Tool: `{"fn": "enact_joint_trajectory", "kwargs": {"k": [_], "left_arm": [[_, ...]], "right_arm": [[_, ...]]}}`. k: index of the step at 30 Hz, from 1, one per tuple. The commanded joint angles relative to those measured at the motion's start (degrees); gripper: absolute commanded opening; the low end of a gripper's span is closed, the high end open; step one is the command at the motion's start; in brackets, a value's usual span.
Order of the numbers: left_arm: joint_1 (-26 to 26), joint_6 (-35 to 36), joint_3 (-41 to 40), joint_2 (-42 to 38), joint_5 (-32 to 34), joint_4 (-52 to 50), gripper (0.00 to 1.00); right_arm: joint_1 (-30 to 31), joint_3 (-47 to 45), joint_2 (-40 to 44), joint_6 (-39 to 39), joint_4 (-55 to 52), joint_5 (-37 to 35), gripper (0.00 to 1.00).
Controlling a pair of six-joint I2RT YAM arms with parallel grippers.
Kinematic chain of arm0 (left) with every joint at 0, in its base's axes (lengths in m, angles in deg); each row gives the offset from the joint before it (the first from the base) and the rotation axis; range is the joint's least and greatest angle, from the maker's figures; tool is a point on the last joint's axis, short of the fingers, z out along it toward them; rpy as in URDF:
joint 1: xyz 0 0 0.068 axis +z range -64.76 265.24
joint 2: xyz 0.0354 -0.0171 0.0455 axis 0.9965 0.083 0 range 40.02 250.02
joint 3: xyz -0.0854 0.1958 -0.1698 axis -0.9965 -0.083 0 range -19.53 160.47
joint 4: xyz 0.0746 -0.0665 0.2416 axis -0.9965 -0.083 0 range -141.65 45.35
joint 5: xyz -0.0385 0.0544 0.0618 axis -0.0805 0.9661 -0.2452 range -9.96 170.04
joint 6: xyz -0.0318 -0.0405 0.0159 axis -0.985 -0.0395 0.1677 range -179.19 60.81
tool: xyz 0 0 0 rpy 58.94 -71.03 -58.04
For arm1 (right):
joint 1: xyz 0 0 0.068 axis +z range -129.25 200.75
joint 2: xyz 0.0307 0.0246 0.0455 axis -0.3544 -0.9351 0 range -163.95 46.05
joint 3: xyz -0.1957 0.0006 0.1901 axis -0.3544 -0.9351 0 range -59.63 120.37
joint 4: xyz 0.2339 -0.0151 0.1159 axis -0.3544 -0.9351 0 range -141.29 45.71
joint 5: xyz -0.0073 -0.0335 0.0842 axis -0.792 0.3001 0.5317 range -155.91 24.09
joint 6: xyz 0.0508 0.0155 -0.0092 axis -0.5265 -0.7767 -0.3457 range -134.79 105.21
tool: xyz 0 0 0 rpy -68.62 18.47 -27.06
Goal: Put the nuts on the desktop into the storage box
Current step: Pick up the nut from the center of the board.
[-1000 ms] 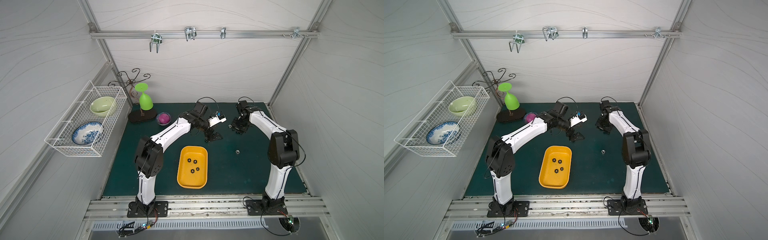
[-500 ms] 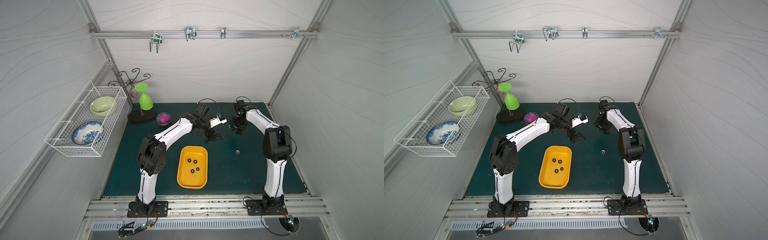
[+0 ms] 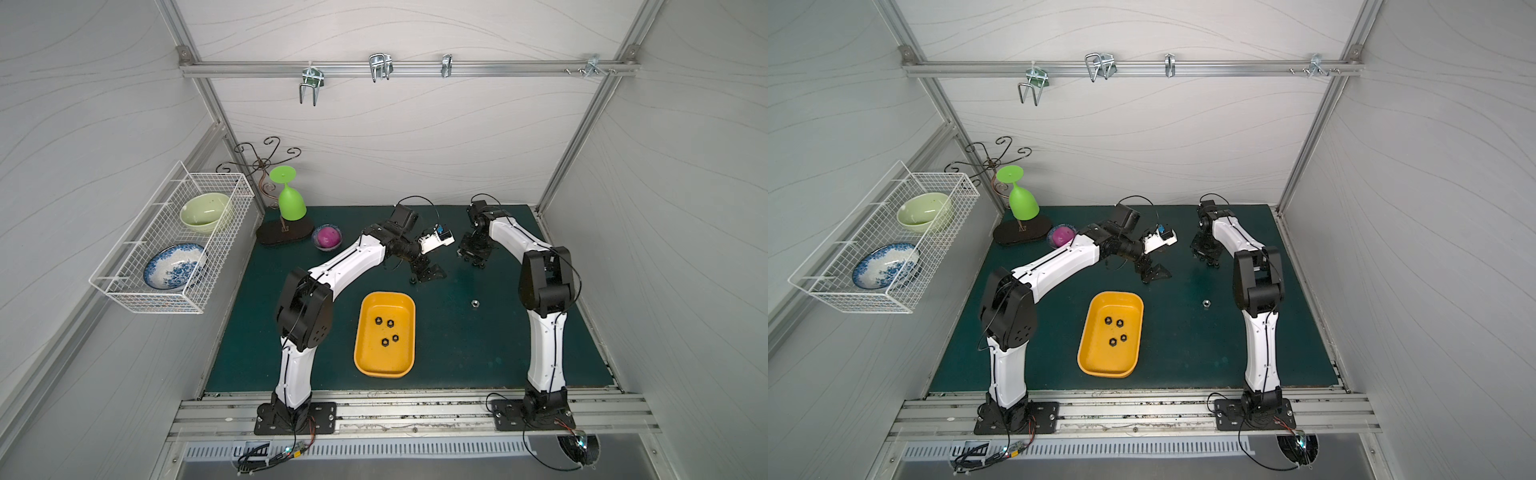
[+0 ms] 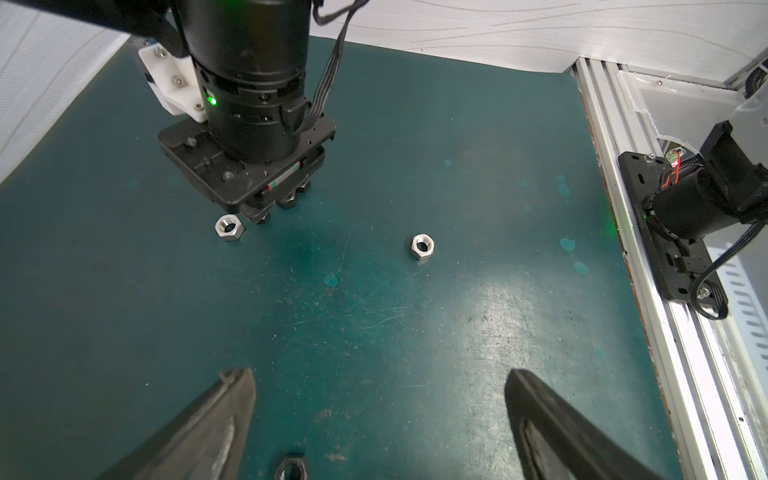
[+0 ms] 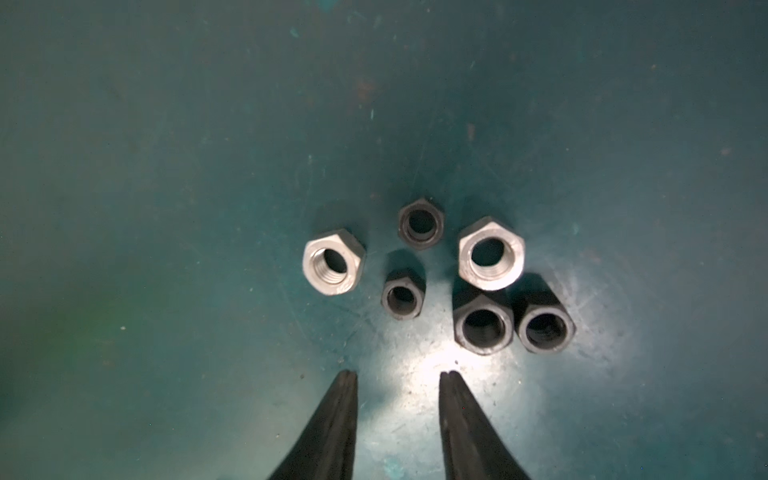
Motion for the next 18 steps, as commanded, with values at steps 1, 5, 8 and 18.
{"fn": "enact_joint_trajectory", "kwargs": {"k": [1,5,8,18], "left_arm": [[-0.3,-1.1,2.8,1.5,-0.2,2.0,0.99],[-0.3,-1.4,3.0,2.0,0.1,2.4,0.99],[-0.3,-1.3,3.0,2.2,0.5,2.3,0.99],[-0.3,-1.1,2.6,2.7,0.4,2.0,0.99]], "right_arm": [[-0.5,1.9,-1.9,1.5,-1.6,-1.0,0.36],[-0.5,1.0,-1.8,1.9,0.4,-1.8,0.34],[-0.8,0.7,-2.1,2.0,1.3,-2.4,0.31],[-1.2,-0.8,-3.7,2.4,3.6,-2.3,0.30]]}}
